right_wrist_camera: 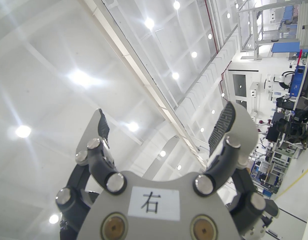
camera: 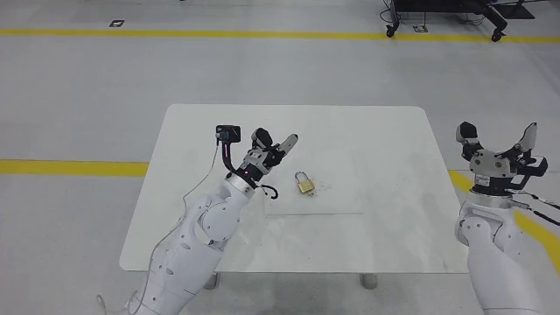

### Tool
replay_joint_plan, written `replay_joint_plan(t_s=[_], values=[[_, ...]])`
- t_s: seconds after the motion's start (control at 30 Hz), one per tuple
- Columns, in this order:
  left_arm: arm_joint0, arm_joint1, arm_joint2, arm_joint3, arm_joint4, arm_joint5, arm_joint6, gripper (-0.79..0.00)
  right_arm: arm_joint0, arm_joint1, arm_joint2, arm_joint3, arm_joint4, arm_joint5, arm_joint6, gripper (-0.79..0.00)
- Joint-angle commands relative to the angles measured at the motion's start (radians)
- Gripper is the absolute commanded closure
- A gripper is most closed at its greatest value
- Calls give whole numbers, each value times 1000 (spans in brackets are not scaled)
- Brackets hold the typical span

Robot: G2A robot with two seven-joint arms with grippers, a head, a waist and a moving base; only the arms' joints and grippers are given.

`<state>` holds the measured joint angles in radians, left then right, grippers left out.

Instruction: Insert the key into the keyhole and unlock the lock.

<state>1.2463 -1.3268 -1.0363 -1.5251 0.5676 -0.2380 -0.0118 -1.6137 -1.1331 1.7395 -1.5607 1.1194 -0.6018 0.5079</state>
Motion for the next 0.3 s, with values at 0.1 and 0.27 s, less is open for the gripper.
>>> replay_joint_plan(t_s=[0.1, 0.27], values=[[0, 0, 0, 0, 0, 0, 0, -785, 0, 0, 0, 0, 0, 0, 0, -784], [15, 5, -17, -8, 23, 7, 0, -785, -4, 0, -4, -7, -77, 19, -16, -784]])
